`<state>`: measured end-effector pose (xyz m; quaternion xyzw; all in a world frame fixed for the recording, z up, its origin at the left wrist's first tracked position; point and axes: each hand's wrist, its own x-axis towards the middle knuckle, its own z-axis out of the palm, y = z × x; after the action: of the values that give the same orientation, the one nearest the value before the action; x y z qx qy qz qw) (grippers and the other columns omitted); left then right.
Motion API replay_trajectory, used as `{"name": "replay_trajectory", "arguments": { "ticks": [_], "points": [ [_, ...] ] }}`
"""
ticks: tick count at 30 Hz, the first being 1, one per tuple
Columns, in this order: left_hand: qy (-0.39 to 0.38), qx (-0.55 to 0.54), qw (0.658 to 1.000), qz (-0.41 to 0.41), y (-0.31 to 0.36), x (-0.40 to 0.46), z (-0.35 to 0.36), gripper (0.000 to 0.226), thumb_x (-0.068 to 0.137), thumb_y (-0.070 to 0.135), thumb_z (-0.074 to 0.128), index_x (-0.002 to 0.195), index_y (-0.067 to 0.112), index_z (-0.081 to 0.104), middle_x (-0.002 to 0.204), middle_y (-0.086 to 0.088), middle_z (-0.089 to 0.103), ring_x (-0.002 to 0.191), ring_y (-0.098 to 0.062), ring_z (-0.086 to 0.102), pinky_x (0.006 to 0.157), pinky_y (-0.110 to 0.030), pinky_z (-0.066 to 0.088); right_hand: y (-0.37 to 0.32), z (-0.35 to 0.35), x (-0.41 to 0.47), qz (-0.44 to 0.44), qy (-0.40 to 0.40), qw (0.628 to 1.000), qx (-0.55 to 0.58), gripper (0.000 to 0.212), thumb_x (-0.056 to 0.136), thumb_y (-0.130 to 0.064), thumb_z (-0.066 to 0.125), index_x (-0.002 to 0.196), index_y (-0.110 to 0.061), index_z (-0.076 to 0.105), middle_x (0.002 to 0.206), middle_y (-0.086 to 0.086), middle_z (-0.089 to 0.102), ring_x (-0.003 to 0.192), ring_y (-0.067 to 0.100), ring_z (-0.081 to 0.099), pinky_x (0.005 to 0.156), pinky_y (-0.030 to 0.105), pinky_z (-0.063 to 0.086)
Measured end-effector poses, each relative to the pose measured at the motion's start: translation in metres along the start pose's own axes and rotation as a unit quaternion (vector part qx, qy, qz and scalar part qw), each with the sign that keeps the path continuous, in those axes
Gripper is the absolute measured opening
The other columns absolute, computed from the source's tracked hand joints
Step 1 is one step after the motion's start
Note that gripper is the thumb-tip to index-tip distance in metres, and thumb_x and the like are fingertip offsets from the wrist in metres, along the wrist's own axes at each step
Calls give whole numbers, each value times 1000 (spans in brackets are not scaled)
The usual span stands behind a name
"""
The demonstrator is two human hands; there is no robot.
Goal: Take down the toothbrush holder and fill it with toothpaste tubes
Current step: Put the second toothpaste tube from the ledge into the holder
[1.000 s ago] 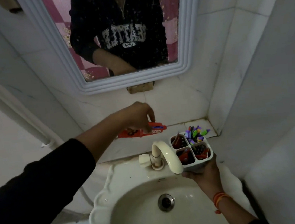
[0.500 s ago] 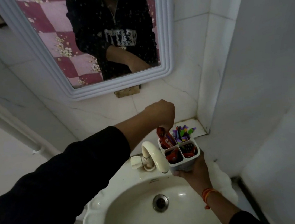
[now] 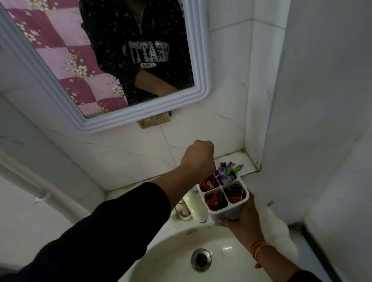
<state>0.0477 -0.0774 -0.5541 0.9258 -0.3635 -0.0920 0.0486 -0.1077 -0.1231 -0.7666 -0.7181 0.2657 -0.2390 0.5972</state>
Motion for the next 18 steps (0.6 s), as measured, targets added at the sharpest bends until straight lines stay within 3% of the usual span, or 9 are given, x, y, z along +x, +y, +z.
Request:
{"name": "replay_trajectory", "arguments": {
  "ticks": [2,5,9,13,18],
  "points": [
    [7,-10,1000,3,2,1,3,27,76,-2,70,77,13,48,73,0,43,60,-13,48,42,-21,33,0,1,-1,-7,2,1000,-4,117,45,-11,106,138,-38,41,136,-20,55,127,-13,52,92,8,52],
    [6,-24,1000,2,3,3,6,34,76,-2,72,68,15,43,72,1,41,60,-14,48,42,-21,32,-2,1,-2,-10,1,1000,3,118,46,-10,106,141,-35,41,137,-19,55,125,-16,52,91,5,51],
    [-7,-32,999,5,2,6,6,27,75,0,74,80,12,50,76,0,44,71,-20,56,45,-22,37,-1,1,-2,-1,2,1000,14,117,46,-8,105,143,-24,42,139,-12,57,129,-4,55,99,25,57],
    [-12,-41,999,-6,2,6,6,24,76,0,72,83,11,53,81,-3,50,79,-23,63,51,-24,47,-2,1,-4,-1,3,1000,11,117,46,-10,105,141,-31,41,137,-19,55,126,-12,53,100,28,57],
    [-17,-49,998,-30,2,5,8,19,78,1,72,85,8,55,90,-9,58,82,-27,68,60,-29,54,0,-1,-4,10,-4,1000,18,120,41,-17,105,144,-27,43,135,-17,57,126,-2,58,97,47,61]
  ]
}}
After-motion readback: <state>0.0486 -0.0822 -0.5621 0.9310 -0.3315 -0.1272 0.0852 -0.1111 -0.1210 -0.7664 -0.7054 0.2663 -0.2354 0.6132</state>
